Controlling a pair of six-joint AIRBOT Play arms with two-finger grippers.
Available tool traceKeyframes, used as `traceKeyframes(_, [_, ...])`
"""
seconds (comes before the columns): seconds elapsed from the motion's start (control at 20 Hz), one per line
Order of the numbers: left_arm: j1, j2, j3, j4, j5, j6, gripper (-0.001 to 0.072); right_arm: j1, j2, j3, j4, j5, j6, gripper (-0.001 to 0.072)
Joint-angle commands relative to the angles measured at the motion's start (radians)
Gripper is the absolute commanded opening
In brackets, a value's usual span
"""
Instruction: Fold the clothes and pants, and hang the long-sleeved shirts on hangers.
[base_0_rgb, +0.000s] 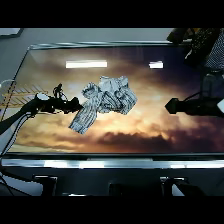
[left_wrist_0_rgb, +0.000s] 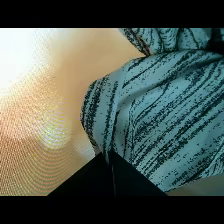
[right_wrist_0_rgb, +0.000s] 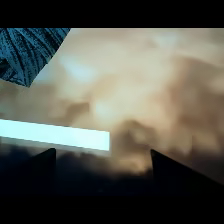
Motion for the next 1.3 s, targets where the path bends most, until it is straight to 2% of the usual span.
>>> traceKeyframes(0.0, [0.000, 0.000, 0.005, -0.010, -0.003, 0.000, 0.0033, 0.019, -0.150, -0.126, 0.282, -0.139, 0.096, 0.0659])
traceKeyframes(0.2, [0.000, 0.000, 0.006, -0.010, -0.003, 0.000, 0.0033, 0.185, -0.350, -0.142, 0.453, -0.433, -0.003, 0.0661])
traceKeyframes(0.35, [0.001, 0.000, 0.006, -0.010, -0.003, 0.000, 0.0033, 0.319, -0.462, -0.142, 0.547, -0.613, -0.011, 0.0660])
traceKeyframes(0.5, [0.002, 0.000, 0.006, -0.010, -0.002, 0.000, 0.0033, 0.398, -0.525, -0.142, 0.598, -0.688, -0.011, 0.0655])
traceKeyframes(0.6, [0.002, 0.000, 0.006, -0.010, -0.002, 0.000, 0.0033, 0.419, -0.546, -0.142, 0.602, -0.700, -0.011, 0.0593])
traceKeyframes(0.75, [0.001, 0.000, 0.006, -0.010, -0.002, 0.001, 0.0033, 0.423, -0.556, -0.142, 0.613, -0.748, -0.015, 0.0580])
traceKeyframes(0.9, [0.001, 0.000, 0.006, -0.010, -0.002, 0.004, 0.0033, 0.423, -0.557, -0.142, 0.631, -0.846, -0.014, 0.0522])
traceKeyframes(1.0, [0.001, 0.000, 0.006, -0.010, -0.002, 0.004, 0.0033, 0.423, -0.569, -0.142, 0.668, -0.858, -0.014, 0.0359])
traceKeyframes(1.1, [0.002, 0.000, 0.006, -0.010, -0.001, 0.004, 0.0033, 0.423, -0.575, -0.142, 0.669, -0.837, -0.024, 0.0048])
traceKeyframes(1.25, [0.006, 0.017, 0.011, -0.010, -0.002, 0.003, 0.0030, 0.420, -0.520, -0.140, 0.657, -0.856, -0.075, 0.0039])
